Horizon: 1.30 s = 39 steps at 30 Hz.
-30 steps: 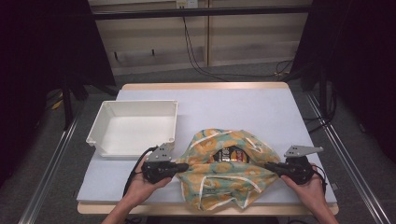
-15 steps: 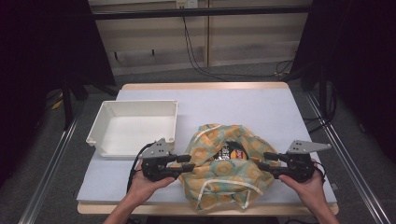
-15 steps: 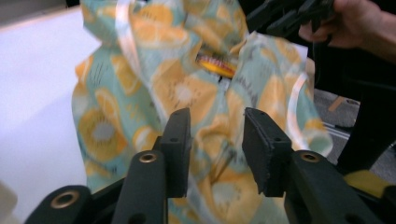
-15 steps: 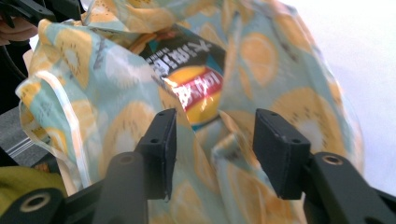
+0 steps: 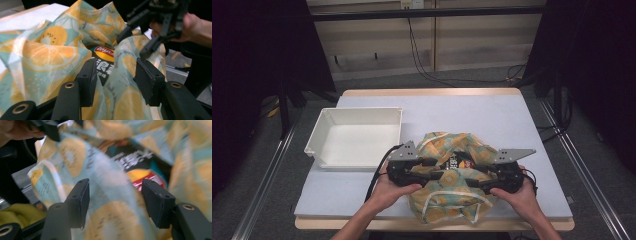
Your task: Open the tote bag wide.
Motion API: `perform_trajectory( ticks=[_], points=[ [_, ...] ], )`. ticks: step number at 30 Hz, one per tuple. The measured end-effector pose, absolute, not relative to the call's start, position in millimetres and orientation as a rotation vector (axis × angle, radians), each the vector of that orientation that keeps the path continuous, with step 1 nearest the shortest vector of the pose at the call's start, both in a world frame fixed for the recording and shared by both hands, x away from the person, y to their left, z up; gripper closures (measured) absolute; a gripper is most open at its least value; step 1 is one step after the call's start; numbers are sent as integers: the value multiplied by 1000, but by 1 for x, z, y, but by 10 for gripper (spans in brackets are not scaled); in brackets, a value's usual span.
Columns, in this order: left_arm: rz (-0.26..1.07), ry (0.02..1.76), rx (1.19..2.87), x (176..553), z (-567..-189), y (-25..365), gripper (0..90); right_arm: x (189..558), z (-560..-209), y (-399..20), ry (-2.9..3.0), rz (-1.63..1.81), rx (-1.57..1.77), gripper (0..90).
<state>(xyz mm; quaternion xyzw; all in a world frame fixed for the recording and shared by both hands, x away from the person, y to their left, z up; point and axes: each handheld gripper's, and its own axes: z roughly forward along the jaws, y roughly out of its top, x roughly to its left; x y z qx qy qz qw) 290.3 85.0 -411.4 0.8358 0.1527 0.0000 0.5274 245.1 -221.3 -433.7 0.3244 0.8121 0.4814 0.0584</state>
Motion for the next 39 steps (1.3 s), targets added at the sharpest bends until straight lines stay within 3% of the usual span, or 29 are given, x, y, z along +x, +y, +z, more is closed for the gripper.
perform_trajectory(
  ticks=[2, 7, 10, 14, 27, 30, 34, 39],
  points=[
    [-8, 370, 2018, 295, -414, 84, 562, 242, -437, -220, 2484, 1461, 955, 592],
    [-29, 391, 2003, 305, -414, 83, 635, 226, -434, -222, 2514, 1508, 894, 843],
    [-43, 395, 2014, 312, -419, 80, 671, 218, -438, -225, 2541, 1510, 882, 871],
    [-36, 437, 2038, 315, -427, 78, 641, 204, -449, -230, 2590, 1487, 892, 885],
    [-18, 392, 2102, 302, -437, 75, 533, 198, -479, -251, 2657, 1316, 1020, 876],
    [-21, 367, 2098, 298, -430, 74, 552, 196, -478, -247, 2669, 1296, 994, 783],
    [-56, 319, 2083, 290, -421, 68, 689, 195, -465, -247, 2628, 1346, 976, 600],
    [-76, 259, 2066, 279, -410, 51, 654, 196, -445, -253, 2554, 1416, 960, 515]
  ],
)
